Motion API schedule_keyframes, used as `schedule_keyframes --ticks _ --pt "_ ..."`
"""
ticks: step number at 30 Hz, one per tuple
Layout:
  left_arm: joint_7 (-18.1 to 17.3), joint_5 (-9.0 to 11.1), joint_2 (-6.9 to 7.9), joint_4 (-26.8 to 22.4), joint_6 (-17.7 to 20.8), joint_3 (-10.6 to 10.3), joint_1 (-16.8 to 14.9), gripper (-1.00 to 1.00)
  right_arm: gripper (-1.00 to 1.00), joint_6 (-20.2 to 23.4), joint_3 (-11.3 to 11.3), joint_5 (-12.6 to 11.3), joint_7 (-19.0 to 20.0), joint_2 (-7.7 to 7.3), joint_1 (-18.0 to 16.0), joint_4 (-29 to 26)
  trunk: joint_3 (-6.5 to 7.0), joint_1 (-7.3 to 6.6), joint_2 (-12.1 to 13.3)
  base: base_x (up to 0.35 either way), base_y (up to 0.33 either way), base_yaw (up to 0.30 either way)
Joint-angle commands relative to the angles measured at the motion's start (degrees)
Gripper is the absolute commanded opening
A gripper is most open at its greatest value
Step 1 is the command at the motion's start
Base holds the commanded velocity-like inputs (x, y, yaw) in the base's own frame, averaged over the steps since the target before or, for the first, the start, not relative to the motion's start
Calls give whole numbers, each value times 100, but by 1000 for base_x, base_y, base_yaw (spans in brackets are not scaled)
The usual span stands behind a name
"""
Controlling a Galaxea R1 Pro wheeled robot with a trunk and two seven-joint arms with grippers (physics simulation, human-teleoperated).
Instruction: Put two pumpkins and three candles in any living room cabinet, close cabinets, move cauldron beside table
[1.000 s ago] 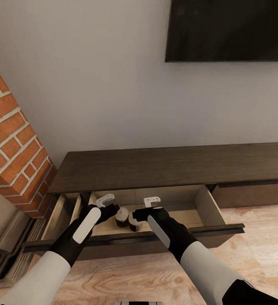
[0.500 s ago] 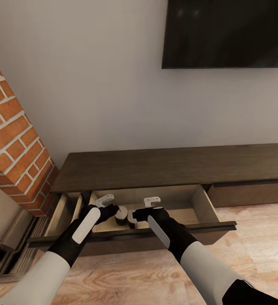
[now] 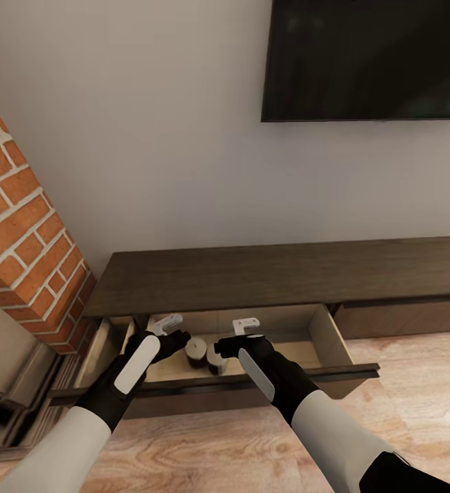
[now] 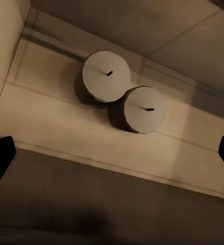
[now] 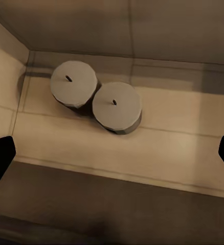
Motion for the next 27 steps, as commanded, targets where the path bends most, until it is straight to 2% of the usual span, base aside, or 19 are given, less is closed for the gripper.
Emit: schedule_keyframes --ticks 1,9,13,16,23,27 --pt "54 54 16 -9 5 -20 -4 100 100 12 21 -60 -56 -4 -5 -7 14 -23 39 0 0 0" --pt "53 55 41 -9 27 -12 -4 100 100 30 21 -62 -49 -5 -5 -7 157 -199 360 0 0 -6" --pt "54 49 42 -9 28 -7 2 100 100 72 14 -67 -47 -5 -5 -7 229 -287 521 -71 0 -148" --pt "53 48 50 -9 31 -5 4 100 100 88 7 -69 -45 -5 -5 -7 283 -353 641 -245 0 -245" --pt "47 62 232 -62 35 -4 4 100 100 107 5 -69 -39 -5 -5 -7 409 -506 922 -310 0 -274" --pt "47 66 262 -77 35 -3 4 100 100 108 4 -69 -38 -5 -5 -7 480 -594 1082 -323 0 -280"
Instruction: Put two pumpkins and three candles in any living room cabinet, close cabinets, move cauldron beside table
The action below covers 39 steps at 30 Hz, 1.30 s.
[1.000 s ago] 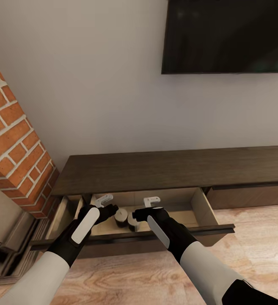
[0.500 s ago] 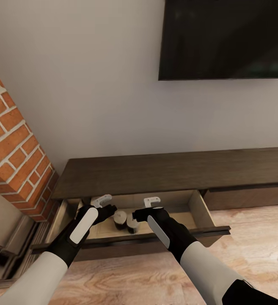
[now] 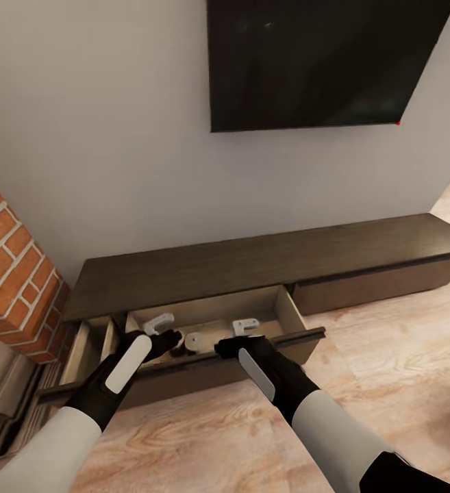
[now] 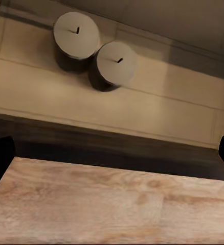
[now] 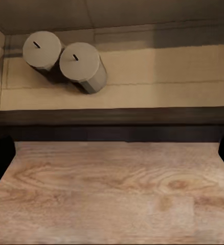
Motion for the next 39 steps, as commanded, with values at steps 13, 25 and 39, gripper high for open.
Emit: schedule_keyframes --ticks 13,25,39 --pt "57 53 17 -21 -2 -18 -3 100 100 19 17 -62 -55 -2 -6 -4 229 -290 520 -171 0 -281" --pt "59 57 16 -19 -2 -18 -3 100 100 27 -9 -69 -55 -2 -6 -4 445 -554 1002 -4 0 -281" --pt "58 61 16 -21 -2 -18 -3 100 100 28 2 -61 -55 -2 -6 -4 696 -861 1563 0 0 -281"
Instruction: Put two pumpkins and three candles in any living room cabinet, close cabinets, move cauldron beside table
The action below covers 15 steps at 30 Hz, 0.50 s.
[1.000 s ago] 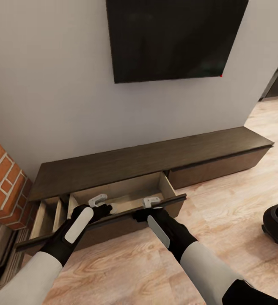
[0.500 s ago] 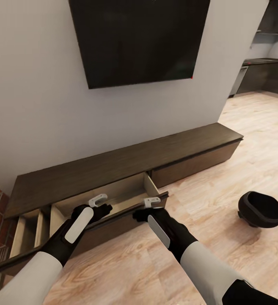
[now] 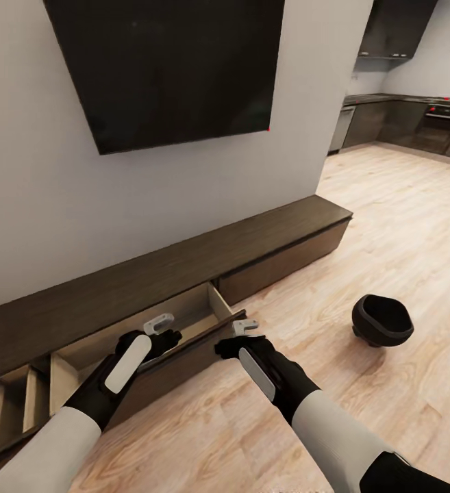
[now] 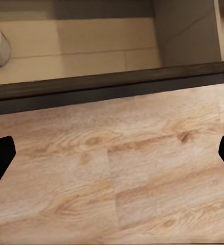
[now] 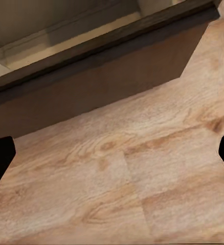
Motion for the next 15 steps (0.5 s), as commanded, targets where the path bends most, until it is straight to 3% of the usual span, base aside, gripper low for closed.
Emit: schedule_keyframes --ticks 1,15 --pt "57 55 8 -11 -2 -18 -3 100 100 10 23 -62 -55 -2 -6 -4 14 -23 39 0 0 -281" --pt "57 55 8 -5 -2 -18 -3 100 100 10 18 -66 -55 -2 -6 -4 265 -330 601 0 0 -281"
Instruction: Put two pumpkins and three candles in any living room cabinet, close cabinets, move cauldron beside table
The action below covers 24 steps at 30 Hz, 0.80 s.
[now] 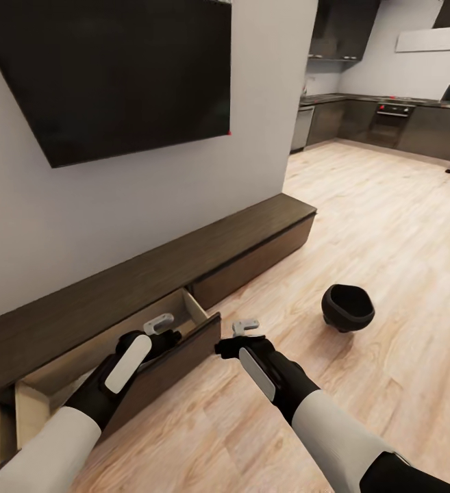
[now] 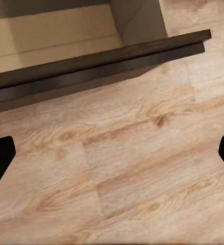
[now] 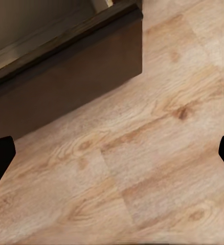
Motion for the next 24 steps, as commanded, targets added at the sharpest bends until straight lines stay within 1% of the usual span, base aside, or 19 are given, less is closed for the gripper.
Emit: schedule_keyframes --ticks 1,12,14,16,18,20,22,23,24 --pt "54 54 5 -11 -2 -18 -3 100 100 10 23 -59 -55 -2 -6 -4 14 -23 39 0 0 -281" --pt "53 68 -10 106 -2 -38 -3 100 100 15 33 -63 -55 -2 -6 5 215 -264 480 0 0 -281" --pt "49 65 -40 321 -2 -52 -3 100 100 12 30 -72 -58 -4 -6 40 256 -308 560 0 0 -281" --pt "46 54 -63 620 -7 -68 -3 100 100 15 2 -136 -62 -20 -1 50 299 -352 641 0 0 -276" --pt "40 44 -71 834 -9 -78 -3 100 100 -6 -45 -215 -69 -69 50 79 343 -396 721 0 0 -270" --pt "19 24 -76 1092 -10 -82 -3 100 100 -56 -136 -278 -82 -184 215 116 388 -440 801 0 0 -267" --pt "8 1 -78 1390 -17 -95 -3 100 100 -92 -269 -314 -96 -346 482 133 434 -484 881 0 0 -264" --pt "-2 -17 -79 1645 -34 -132 -3 100 100 -150 -420 -328 -97 -458 709 139 457 -506 921 0 0 -263" --pt "-7 -22 -79 1732 -43 -150 -3 100 100 -187 -479 -331 -98 -488 784 140 480 -528 961 0 0 -263"
